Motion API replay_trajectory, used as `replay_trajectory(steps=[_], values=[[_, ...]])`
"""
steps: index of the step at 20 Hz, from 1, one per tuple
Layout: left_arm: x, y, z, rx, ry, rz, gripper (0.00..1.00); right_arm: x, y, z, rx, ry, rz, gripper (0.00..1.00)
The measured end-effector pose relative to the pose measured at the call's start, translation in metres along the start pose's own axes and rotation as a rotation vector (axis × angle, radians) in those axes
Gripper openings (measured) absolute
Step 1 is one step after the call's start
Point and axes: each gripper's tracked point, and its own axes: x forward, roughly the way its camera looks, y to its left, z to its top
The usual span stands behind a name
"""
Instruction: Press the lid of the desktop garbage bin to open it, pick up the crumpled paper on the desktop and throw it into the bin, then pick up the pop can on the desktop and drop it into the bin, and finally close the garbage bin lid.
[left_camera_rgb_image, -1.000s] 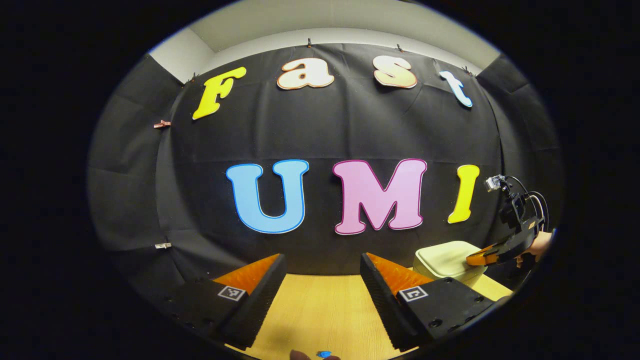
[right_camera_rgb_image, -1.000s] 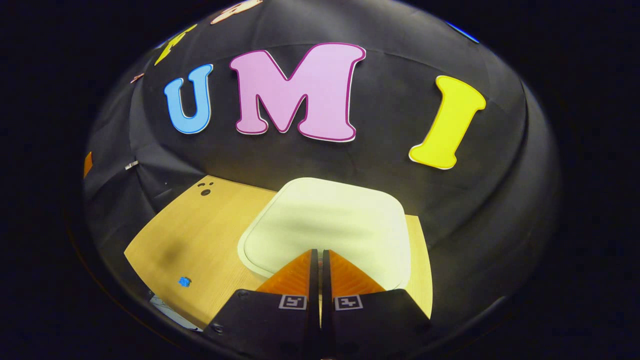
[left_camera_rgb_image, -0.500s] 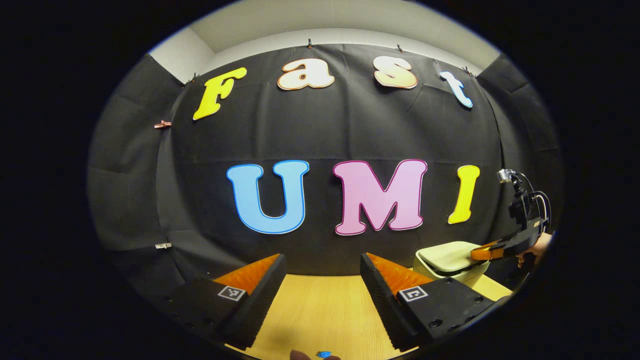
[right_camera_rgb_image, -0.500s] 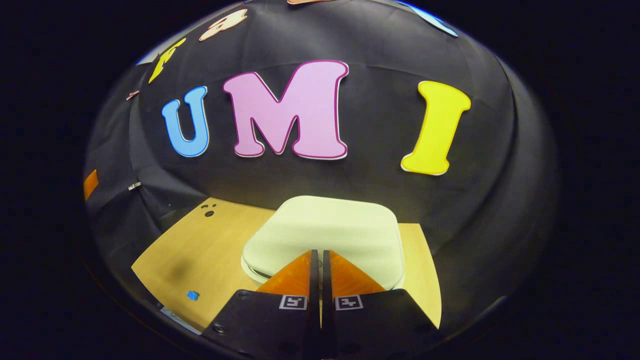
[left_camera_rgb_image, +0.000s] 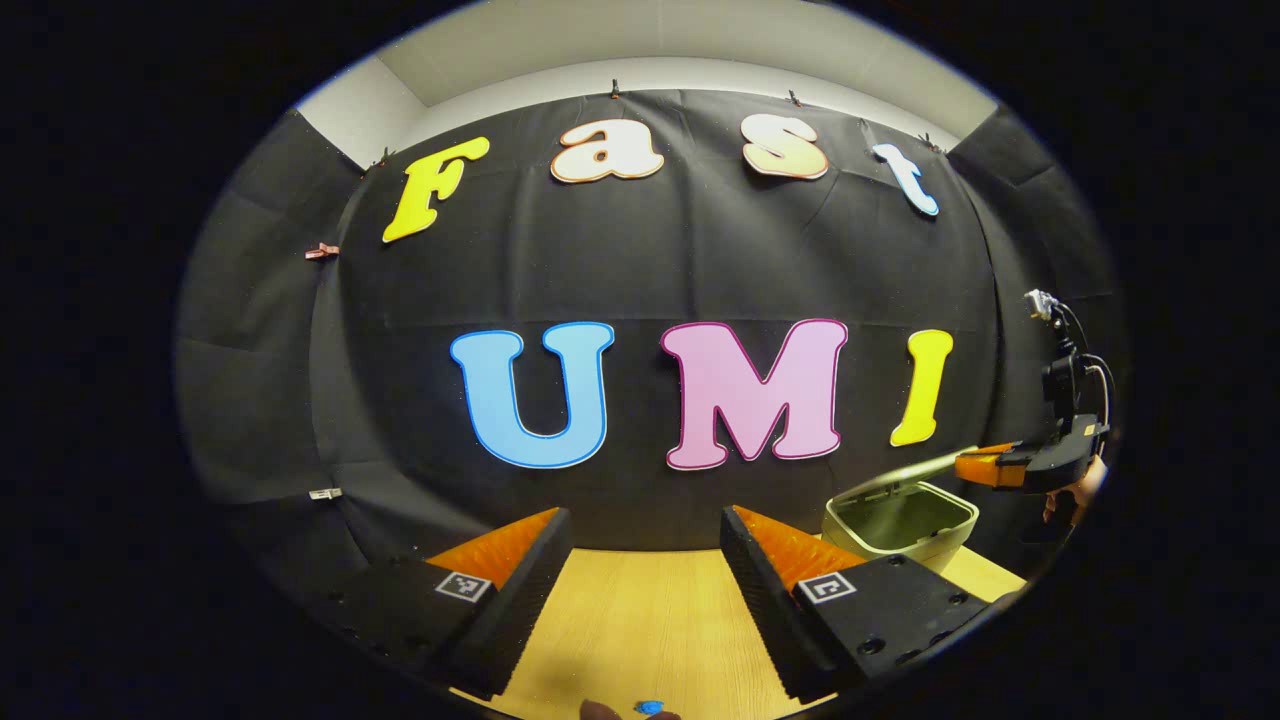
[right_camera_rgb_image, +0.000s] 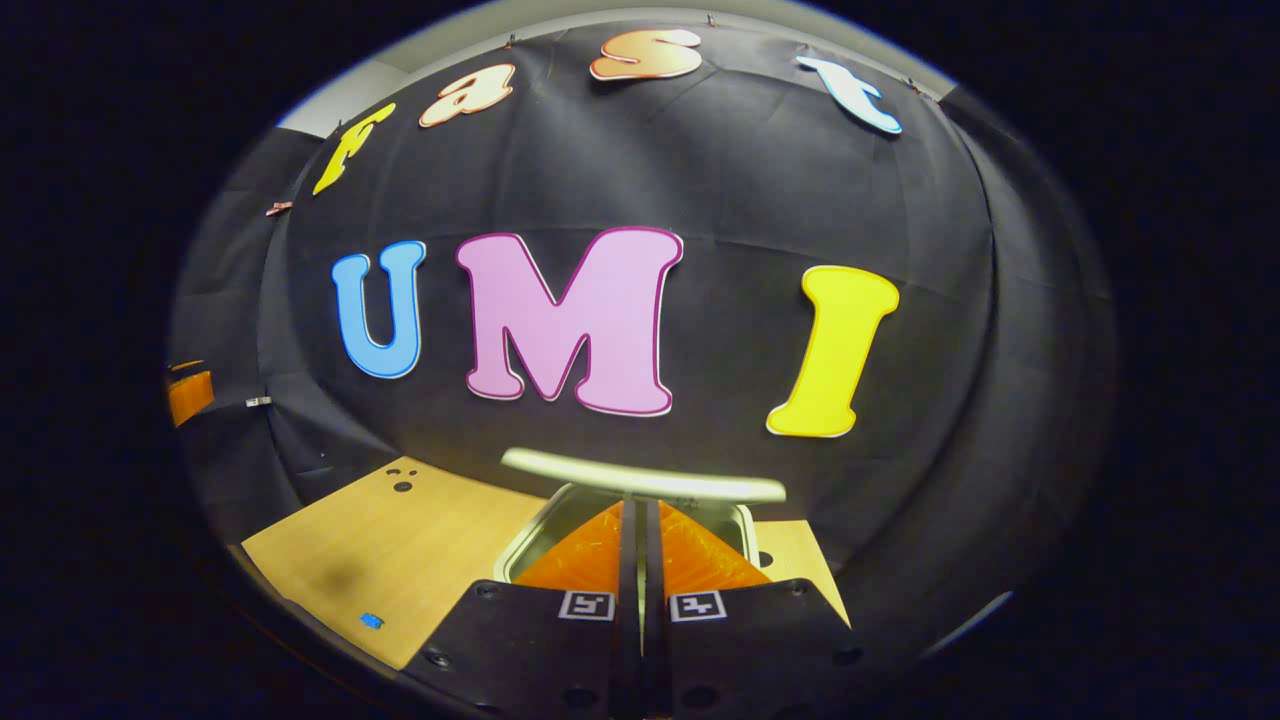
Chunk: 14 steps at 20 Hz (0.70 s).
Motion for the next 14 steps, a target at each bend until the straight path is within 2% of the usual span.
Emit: replay_trajectory(steps=[4,5,8,11,14], values=[[0.001,-0.001,-0.010,-0.007,0.025,-0.020,0.95,-0.015,0.009,0.013,-0.032,-0.056,0.016,0.05],[0.001,-0.001,-0.015,-0.012,0.041,-0.030,0.95,-0.020,0.011,0.017,-0.043,-0.072,0.015,0.08],[0.002,0.003,-0.036,-0.022,0.078,-0.056,0.95,-0.037,0.022,0.025,-0.075,-0.106,0.021,0.34],[0.001,0.005,-0.067,-0.018,0.130,-0.096,0.95,-0.056,0.035,0.029,-0.084,-0.120,0.051,0.69],[-0.003,0.004,-0.102,-0.026,0.179,-0.134,0.95,-0.070,0.042,0.030,-0.102,-0.133,0.047,0.79]])
